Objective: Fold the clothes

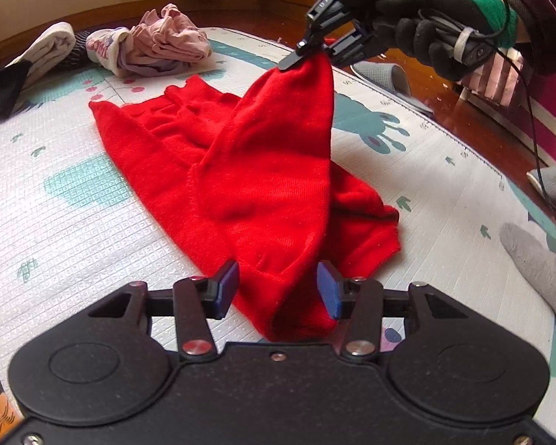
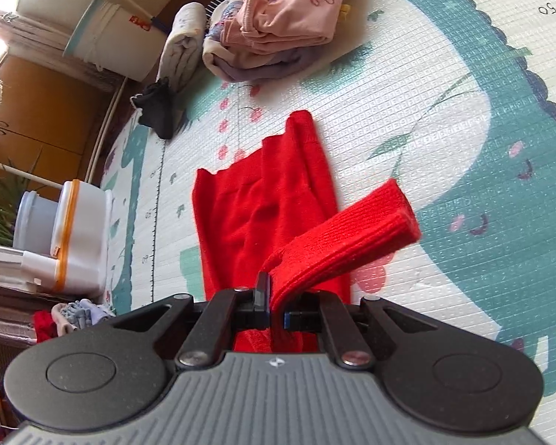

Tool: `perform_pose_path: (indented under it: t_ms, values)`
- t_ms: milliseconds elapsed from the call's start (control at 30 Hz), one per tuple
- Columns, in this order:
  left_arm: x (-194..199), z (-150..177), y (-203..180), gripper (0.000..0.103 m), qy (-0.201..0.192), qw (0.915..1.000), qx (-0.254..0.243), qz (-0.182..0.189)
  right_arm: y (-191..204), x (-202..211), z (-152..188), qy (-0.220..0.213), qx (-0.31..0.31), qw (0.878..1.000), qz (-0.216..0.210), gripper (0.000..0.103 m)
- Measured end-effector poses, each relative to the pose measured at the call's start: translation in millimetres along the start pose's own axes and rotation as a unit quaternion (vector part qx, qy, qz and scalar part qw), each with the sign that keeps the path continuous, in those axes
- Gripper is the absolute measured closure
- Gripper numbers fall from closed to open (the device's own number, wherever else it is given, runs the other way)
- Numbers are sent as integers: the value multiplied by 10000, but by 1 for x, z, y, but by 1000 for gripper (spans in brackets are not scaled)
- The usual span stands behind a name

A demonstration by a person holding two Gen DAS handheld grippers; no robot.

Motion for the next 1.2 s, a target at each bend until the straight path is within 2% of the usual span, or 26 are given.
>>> perform_pose_path:
  t_ms: [133,300,433,533,600,700,767,833,933,1067,1200]
  values:
    - [-14,17,-5,58,271,9995,-129,44,-5,-5,-4,-93,119,9997,193,91]
    - [-10,6,-1,58,103,9998,125,84,-11,-8,-4,-156,84,9994,286,90]
    - [-19,13,1,58,395,9988,259,117,-2,-8,-8,-233,202,9993,224,90]
    - [-15,11,4,58,402,9986,235,245,4,-5,-11,-209,230,9991,277,90]
    - [-11,-1,14,58,257,9991,265,216,0,-3,-8,-158,430,9980,442,90]
    - [-10,-26,39,69,186,9997,-119,-118,-11,1,-4,-100,303,9981,531,90]
    - [-12,-46,56,71,265,9979,-544,-243,-13,7,-5,-154,210,9986,469,90]
    - [-14,-67,71,71,429,9929,-1090,-215,-10,15,-6,-233,125,9989,376,91]
    - [-27,-93,95,71,786,9808,-1777,-152,-5,26,-1,-205,-28,9996,172,91]
    - [-57,-108,125,72,1188,9703,-2101,-129,-2,39,6,-197,-182,9996,-56,93]
    - [-95,-116,146,79,1104,9723,-2041,-287,-16,44,3,-327,-288,9991,8,95]
Point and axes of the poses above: each gripper's, at about its wrist camera, not at the fingertips, and x roughly against the way its jaws point, y to its left, z to its underside, the point moved 3 cm from there along -x, roughly the way its jaws point, and after that the axes turned 15 degrees about -y, right-handed, at the moved point
